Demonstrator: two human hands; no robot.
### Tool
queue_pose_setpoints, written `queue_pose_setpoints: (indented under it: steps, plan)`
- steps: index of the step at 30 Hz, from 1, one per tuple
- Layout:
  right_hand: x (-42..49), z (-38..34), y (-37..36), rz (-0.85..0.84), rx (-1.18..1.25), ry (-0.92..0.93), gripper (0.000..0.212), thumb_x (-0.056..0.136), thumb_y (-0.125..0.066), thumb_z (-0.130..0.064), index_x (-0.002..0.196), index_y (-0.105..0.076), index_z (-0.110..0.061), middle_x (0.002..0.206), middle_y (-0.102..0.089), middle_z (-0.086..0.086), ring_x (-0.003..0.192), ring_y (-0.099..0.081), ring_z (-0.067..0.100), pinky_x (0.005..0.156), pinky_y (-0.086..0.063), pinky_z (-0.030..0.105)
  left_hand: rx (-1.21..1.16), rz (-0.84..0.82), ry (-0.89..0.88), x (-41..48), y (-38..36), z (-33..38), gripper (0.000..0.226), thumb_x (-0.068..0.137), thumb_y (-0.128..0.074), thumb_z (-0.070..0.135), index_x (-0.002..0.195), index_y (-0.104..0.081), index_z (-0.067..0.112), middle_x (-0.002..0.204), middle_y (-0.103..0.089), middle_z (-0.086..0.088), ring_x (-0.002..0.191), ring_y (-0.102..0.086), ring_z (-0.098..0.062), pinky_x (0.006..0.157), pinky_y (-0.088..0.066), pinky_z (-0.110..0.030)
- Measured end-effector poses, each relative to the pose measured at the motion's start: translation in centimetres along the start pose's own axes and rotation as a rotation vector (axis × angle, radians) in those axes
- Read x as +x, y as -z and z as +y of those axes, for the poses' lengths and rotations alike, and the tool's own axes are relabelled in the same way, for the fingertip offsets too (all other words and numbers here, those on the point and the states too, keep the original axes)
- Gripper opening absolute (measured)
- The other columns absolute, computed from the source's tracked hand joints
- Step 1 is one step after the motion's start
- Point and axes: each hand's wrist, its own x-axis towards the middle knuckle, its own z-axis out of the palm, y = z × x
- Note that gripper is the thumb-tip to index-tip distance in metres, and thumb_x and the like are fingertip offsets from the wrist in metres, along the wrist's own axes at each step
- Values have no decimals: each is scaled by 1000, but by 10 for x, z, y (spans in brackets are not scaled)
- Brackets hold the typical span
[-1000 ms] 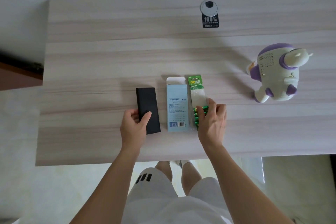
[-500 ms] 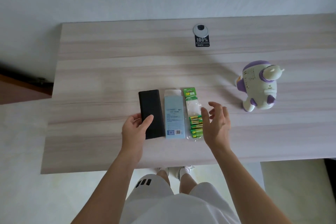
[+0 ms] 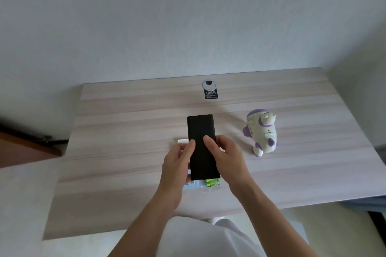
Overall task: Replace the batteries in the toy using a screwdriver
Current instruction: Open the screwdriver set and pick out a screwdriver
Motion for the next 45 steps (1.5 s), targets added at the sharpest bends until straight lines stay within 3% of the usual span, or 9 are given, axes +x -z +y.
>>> queue_pose_setpoints:
  steps: [3,12,17,24,29,33,37,40,45]
  plan:
    - [-1,-2,7,-27,2,-1,41,95,-60,-46,88,-63,-6,83,-68,10,74,-70,18,60,-58,35,60,-46,-1,-3,-5,11,29,95,-58,47,93,-72,22,86,-77,0,79,-76,-18,67,-63,-38]
    - [4,-1,16,-8,-13,-29,45,94,-56,-54,76,-64,-13,76,-66,9,74,-69,22,61,-52,30,85,-31,-56,-3,-12,10,22,95,-63,36,90,-70,16,78,-74,5,76,-73,-7,58,-57,-23]
    - [2,3,22,-86,44,-21,33,97,-60,-35,79,-63,-8,75,-65,9,71,-65,19,59,-50,27,69,-62,-14,-3,-9,4,17,96,-64,26,101,-70,11,93,-76,-5,89,-75,-17,69,-61,-31]
    - [-14,16,31,-167,176,-123,22,98,-61,-26,94,-68,-6,92,-71,16,92,-71,30,83,-58,48,23,-80,70,-11,-14,-1,31,96,-62,38,99,-71,9,94,-76,-11,87,-75,-26,80,-62,-49]
    - [-20,21,27,-44,64,-122,55,90,-63,-54,68,-59,-3,64,-57,10,61,-57,23,60,-46,38,68,-108,56,-12,-16,-7,28,96,-64,31,97,-71,5,94,-76,-11,87,-75,-21,72,-63,-39]
    - [-23,20,34,-135,89,-82,31,98,-60,-34,86,-70,-6,81,-72,11,78,-72,21,67,-57,29,65,-137,39,-12,-13,-12,20,96,-65,20,104,-70,3,100,-75,-14,94,-74,-23,82,-62,-42]
    - [-27,22,39,-186,193,-68,16,98,-61,-18,103,-72,-6,96,-75,13,94,-73,28,88,-59,46,-9,-156,97,-16,-12,-12,21,96,-64,24,107,-70,7,102,-75,-12,96,-74,-26,75,-59,-35]
    - [-31,22,34,-143,234,-94,17,96,-64,-23,101,-72,-9,97,-74,14,94,-73,28,89,-58,52,65,-117,117,-21,-12,-11,34,95,-62,44,99,-74,12,94,-77,-6,89,-75,-23,67,-59,-34]
    - [-34,16,24,-57,208,-150,40,95,-62,-44,86,-73,-7,85,-75,12,82,-75,26,77,-62,50,72,-104,103,-23,-8,-15,32,96,-63,36,99,-73,6,95,-77,-9,90,-75,-23,77,-62,-39]
